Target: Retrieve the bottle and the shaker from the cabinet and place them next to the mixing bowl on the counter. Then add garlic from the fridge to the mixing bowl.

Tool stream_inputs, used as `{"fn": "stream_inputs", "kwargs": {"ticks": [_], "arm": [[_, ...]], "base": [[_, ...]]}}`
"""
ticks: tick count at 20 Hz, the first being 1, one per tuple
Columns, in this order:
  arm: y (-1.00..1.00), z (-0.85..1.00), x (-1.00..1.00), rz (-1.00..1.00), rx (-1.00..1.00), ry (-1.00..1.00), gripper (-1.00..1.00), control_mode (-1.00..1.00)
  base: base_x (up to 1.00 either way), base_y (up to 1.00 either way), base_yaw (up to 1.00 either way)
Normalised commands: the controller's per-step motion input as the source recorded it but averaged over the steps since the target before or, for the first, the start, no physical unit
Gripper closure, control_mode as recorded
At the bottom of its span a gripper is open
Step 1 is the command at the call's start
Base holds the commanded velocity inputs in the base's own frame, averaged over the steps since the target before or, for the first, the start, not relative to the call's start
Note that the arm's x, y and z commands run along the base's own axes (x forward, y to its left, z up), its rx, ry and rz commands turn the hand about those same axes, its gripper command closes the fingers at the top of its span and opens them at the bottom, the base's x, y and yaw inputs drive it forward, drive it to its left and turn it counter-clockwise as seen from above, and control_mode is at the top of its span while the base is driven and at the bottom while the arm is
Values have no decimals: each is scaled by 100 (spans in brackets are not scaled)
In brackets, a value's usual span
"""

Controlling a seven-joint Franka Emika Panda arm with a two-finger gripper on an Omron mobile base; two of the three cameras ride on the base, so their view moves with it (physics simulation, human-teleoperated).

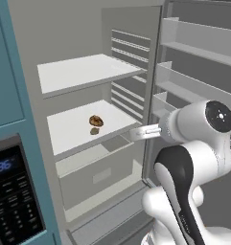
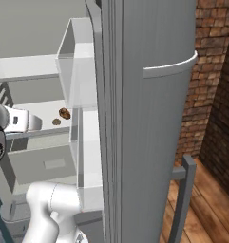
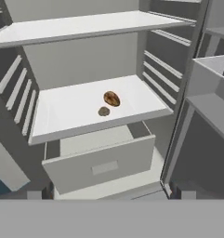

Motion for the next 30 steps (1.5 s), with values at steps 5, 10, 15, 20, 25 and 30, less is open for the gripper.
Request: {"fn": "stream_inputs", "kwargs": {"ticks": [5,10,15,20,25,30], "arm": [[0,0,0,0,0,0,-100,100],[0,0,0,0,0,0,-100,100],[3,0,2,0,0,0,-100,-100],[15,4,75,-1,-1,19,-100,-100],[5,-23,20,6,0,-17,-100,-100],[32,-46,60,10,-2,7,-100,-100]], "base": [[3,0,0],[0,0,0],[0,1,0],[0,0,0],[0,0,0],[0,0,0]]}}
